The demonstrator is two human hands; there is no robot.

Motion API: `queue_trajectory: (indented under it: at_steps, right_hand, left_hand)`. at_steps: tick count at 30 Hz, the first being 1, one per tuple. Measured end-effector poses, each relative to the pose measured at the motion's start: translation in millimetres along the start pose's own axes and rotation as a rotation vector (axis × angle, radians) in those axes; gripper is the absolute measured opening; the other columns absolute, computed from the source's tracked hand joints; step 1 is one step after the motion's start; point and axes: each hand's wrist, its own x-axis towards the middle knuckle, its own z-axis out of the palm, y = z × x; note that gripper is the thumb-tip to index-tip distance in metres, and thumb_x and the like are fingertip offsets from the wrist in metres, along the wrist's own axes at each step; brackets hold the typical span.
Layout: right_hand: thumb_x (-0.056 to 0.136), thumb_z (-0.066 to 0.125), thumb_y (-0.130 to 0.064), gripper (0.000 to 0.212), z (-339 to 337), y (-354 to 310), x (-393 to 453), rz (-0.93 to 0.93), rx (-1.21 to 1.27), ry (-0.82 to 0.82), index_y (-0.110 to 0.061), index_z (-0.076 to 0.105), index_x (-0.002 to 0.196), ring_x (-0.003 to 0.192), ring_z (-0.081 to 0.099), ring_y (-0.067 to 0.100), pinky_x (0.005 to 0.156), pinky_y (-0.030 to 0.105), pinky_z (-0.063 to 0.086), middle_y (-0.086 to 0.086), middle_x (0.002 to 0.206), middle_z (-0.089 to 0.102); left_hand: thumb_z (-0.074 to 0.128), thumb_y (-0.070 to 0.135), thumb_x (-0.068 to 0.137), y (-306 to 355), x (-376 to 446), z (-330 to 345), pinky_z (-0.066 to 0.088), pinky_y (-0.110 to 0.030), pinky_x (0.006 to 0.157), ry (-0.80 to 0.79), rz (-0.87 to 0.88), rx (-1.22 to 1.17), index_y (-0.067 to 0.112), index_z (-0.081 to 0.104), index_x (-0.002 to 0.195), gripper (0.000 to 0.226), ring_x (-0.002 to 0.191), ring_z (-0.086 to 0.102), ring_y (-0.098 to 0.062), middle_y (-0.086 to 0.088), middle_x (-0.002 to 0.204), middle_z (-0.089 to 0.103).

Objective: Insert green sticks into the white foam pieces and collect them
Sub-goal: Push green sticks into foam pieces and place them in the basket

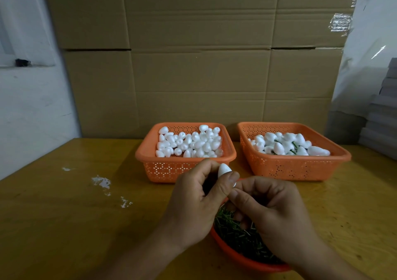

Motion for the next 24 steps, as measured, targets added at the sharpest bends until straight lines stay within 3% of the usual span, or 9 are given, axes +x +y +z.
queue_trajectory:
  at_steps: [2,4,8,11,14,16,18,21,24]
  right_hand:
    - [0.076,0.071,-0.033,0.018,-3,-1,1,0.010,-0.009,-0.007,-0.017,0.078,0.079,0.052,0.061,0.016,0.049,0.024,0.050,0.013,0.067,0.071]
    - [0.077,0.070,-0.034,0.018,-5,-2,3,0.015,-0.036,-0.013,-0.017,0.078,0.078,0.051,0.060,0.018,0.049,0.026,0.051,0.014,0.066,0.070]
    - [0.084,0.071,-0.024,0.014,-7,-2,6,0.015,-0.081,-0.011,-0.014,0.077,0.076,0.051,0.059,0.015,0.049,0.026,0.051,0.013,0.065,0.070]
    - [0.088,0.071,-0.011,0.014,-11,-1,8,0.038,-0.100,0.035,-0.007,0.076,0.076,0.051,0.059,0.017,0.048,0.025,0.050,0.014,0.065,0.070]
    - [0.088,0.073,-0.014,0.014,-23,-1,17,0.059,-0.191,0.139,-0.011,0.076,0.074,0.046,0.053,0.012,0.044,0.020,0.044,0.010,0.063,0.071]
    - [0.088,0.073,-0.018,0.017,-42,3,33,0.047,-0.333,0.259,-0.015,0.076,0.072,0.041,0.047,0.003,0.040,0.016,0.038,0.003,0.058,0.069]
    - [0.090,0.073,-0.021,0.012,-68,10,53,0.034,-0.503,0.376,-0.021,0.077,0.078,0.040,0.049,0.001,0.040,0.020,0.042,-0.002,0.057,0.068]
    - [0.092,0.071,-0.024,0.009,-109,27,82,0.085,-0.760,0.472,-0.019,0.078,0.096,0.054,0.063,0.017,0.056,0.043,0.057,-0.004,0.069,0.071]
    - [0.094,0.066,-0.028,0.015,-141,41,102,0.156,-1.069,0.535,-0.020,0.078,0.093,0.057,0.062,0.025,0.058,0.039,0.056,0.004,0.067,0.068]
  left_hand:
    - [0.062,0.047,0.091,-1,0,0,0.052,-0.022,0.060,0.002,-0.004,-0.027,0.027,0.067,0.089,0.021,0.067,0.065,-0.006,0.005,0.073,0.069]
    - [0.061,0.046,0.091,-2,1,0,0.049,-0.017,0.060,-0.004,-0.005,-0.035,0.026,0.070,0.092,0.022,0.066,0.063,-0.001,0.006,0.071,0.068]
    - [0.053,0.048,0.096,-2,1,-1,0.048,-0.020,0.058,-0.055,-0.014,-0.020,0.024,0.070,0.093,0.029,0.062,0.060,-0.004,0.005,0.068,0.063]
    - [0.052,0.052,0.096,-4,1,-1,0.047,-0.021,0.060,-0.050,-0.058,-0.008,0.024,0.068,0.115,0.037,0.063,0.060,-0.005,0.005,0.069,0.063]
    - [0.048,0.050,0.099,-7,1,-2,0.047,-0.022,0.059,-0.022,-0.095,-0.006,0.026,0.062,0.126,0.039,0.061,0.060,-0.008,0.000,0.068,0.064]
    - [0.048,0.047,0.097,-6,1,-2,0.048,-0.022,0.057,-0.017,-0.085,0.007,0.027,0.063,0.120,0.033,0.059,0.059,-0.008,0.000,0.067,0.064]
    - [0.049,0.049,0.097,-6,0,-2,0.049,-0.025,0.056,-0.021,-0.081,0.019,0.028,0.064,0.113,0.030,0.058,0.059,-0.008,0.001,0.066,0.064]
    - [0.050,0.054,0.095,-8,-1,0,0.051,-0.039,0.057,-0.037,-0.066,0.064,0.030,0.064,0.107,0.030,0.058,0.058,-0.013,0.002,0.067,0.063]
    - [0.048,0.058,0.094,-8,-2,0,0.051,-0.047,0.059,-0.046,-0.035,0.117,0.030,0.063,0.105,0.033,0.059,0.059,-0.012,0.002,0.066,0.062]
